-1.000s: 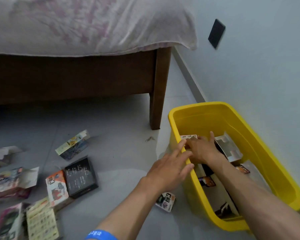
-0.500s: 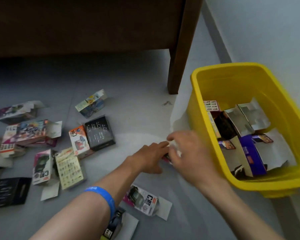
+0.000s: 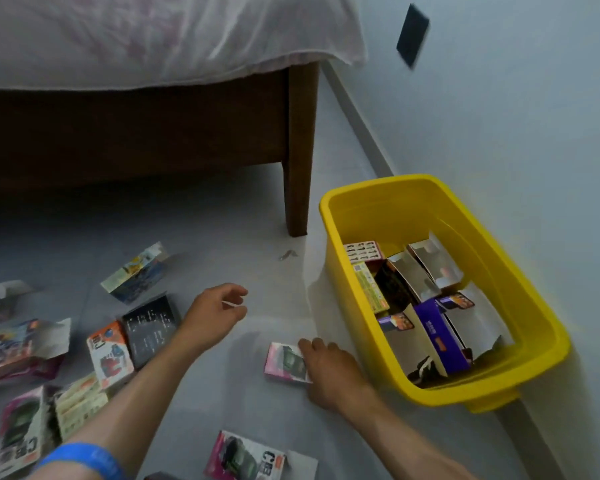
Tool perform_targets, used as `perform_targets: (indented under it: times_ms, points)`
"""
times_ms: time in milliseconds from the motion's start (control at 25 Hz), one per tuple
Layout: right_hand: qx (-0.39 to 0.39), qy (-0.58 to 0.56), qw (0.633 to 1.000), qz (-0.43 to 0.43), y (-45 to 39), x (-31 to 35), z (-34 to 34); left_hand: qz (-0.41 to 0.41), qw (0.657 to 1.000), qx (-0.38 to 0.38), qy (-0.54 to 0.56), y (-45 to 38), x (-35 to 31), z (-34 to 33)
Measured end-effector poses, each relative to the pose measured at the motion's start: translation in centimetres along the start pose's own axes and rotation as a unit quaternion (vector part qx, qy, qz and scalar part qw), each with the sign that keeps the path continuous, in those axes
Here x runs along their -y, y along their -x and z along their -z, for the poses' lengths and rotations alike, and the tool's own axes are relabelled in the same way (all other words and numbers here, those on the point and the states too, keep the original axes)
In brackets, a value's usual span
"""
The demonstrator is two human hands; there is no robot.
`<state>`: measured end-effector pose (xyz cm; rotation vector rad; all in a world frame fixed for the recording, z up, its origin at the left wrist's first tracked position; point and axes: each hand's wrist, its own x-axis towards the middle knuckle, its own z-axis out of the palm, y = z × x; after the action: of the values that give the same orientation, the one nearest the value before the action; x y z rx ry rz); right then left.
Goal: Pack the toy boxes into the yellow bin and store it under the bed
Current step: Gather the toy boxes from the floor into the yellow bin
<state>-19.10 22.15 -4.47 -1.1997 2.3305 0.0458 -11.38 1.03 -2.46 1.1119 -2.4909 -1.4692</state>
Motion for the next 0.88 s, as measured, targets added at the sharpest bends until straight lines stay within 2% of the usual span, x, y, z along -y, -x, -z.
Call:
perform_targets:
  times_ms: [40, 120, 160, 240, 280, 320, 360, 400, 440, 480, 520, 560, 600, 640, 720, 760, 800, 880]
  points:
    - [-0.033, -0.068, 0.997, 0.018, 1.1, 0.1, 0.9, -0.007, 1.000, -0.023, 0.020, -0.5, -0.2, 0.2]
    - [-0.122, -0.227, 0.966, 0.032, 4.5, -0.8, 4.4, -0.023, 0.996, -0.065, 0.064, -1.4, -0.5, 0.6]
    - [-0.191, -0.257, 0.947, 0.021, 5.9, -2.0, 7.1, -0.025, 0.994, -0.085, 0.067, -1.6, -0.5, 1.2]
    - [-0.353, -0.184, 0.917, 0.002, 7.4, -5.7, 12.4, -0.025, 0.995, -0.090, 0.024, -1.4, 0.5, 1.9]
    - [-0.402, -0.147, 0.904, -0.010, 7.6, -7.8, 15.0, -0.029, 0.998, -0.053, -0.008, -0.8, 0.9, 1.8]
    - [-0.405, -0.119, 0.906, -0.024, 7.0, -9.5, 17.4, -0.036, 0.998, 0.024, -0.049, 0.1, 0.7, 1.5]
    - [-0.364, -0.092, 0.925, -0.055, 5.7, -10.7, 19.5, -0.037, 0.984, 0.130, -0.115, 1.1, 0.8, 1.0]
    - [-0.309, -0.067, 0.946, -0.079, 4.3, -10.7, 20.6, -0.032, 0.945, 0.251, -0.208, 2.6, 1.5, 0.2]
    - [-0.293, -0.057, 0.951, -0.084, 3.3, -10.1, 20.2, -0.044, 0.874, 0.370, -0.314, 4.0, 2.0, -0.7]
    - [-0.335, -0.059, 0.938, -0.066, 2.8, -9.2, 19.0, -0.078, 0.802, 0.443, -0.394, 5.3, 2.6, -1.9]
    - [-0.403, -0.076, 0.912, -0.022, 2.7, -7.9, 16.8, -0.122, 0.749, 0.474, -0.448, 6.9, 3.9, -2.8]
    - [-0.446, -0.108, 0.888, 0.026, 3.7, -6.2, 13.9, -0.169, 0.717, 0.474, -0.482, 8.3, 4.8, -3.6]
    - [-0.440, -0.130, 0.885, 0.074, 5.2, -4.4, 10.5, -0.201, 0.714, 0.448, -0.499, 9.4, 5.5, -4.1]
    - [-0.392, -0.144, 0.901, 0.118, 6.4, -2.7, 7.3, -0.211, 0.739, 0.413, -0.489, 9.9, 6.1, -4.3]
    - [-0.175, -0.137, 0.961, 0.164, 7.6, 0.3, 2.3, -0.213, 0.821, 0.339, -0.406, 9.6, 4.9, -3.7]
    - [-0.089, -0.122, 0.977, 0.149, 7.7, 1.1, 1.0, -0.232, 0.861, 0.288, -0.350, 8.4, 3.3, -3.1]
    - [-0.078, -0.122, 0.981, 0.129, 7.3, 1.2, 0.6, -0.261, 0.884, 0.241, -0.304, 7.0, 1.0, -2.3]
    - [-0.214, -0.189, 0.951, 0.120, 6.6, 0.4, 3.3, -0.334, 0.894, 0.188, -0.233, 4.5, -4.1, -0.3]
